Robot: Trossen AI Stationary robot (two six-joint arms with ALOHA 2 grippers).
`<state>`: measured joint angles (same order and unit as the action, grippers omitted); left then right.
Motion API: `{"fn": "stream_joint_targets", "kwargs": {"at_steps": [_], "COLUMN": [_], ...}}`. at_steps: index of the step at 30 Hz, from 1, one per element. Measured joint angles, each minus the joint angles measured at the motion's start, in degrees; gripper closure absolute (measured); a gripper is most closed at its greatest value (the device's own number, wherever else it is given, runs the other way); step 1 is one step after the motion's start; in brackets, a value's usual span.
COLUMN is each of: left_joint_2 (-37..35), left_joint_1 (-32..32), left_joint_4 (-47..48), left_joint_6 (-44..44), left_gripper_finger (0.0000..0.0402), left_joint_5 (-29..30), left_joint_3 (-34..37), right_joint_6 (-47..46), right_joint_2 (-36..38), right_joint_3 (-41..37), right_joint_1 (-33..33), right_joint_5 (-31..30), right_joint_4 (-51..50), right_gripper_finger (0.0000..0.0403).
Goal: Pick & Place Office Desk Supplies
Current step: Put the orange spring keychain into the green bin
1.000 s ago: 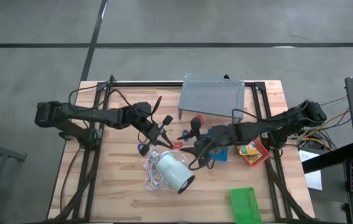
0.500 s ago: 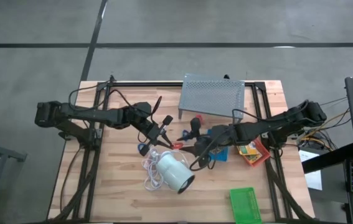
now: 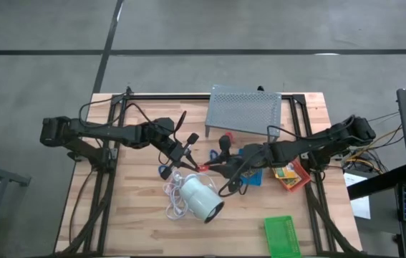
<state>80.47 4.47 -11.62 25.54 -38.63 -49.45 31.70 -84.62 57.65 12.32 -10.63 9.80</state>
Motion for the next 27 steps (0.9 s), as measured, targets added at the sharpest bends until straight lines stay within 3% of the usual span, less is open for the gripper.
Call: {"fn": "stream_joint_targets", "kwargs": {"at_steps": [5, 27], "left_joint_2": [0.0, 0.0], "left_joint_1": [0.0, 0.0], "left_joint_4": [0.0, -0.3], "left_joint_6": [0.0, 0.2], "left_gripper_finger": [0.0378, 0.0377], "left_joint_5": [0.0, 0.3], "left_joint_3": [0.0, 0.0], "right_joint_6": [0.0, 0.0], "right_joint_2": [0.0, 0.0], "right_joint_3": [0.0, 0.0], "right_joint_1": [0.0, 0.0], "right_joint_5": [0.0, 0.0], "right_joint_4": [-0.2, -1.5], "right_gripper_finger": [0.0378, 0.0366]}}
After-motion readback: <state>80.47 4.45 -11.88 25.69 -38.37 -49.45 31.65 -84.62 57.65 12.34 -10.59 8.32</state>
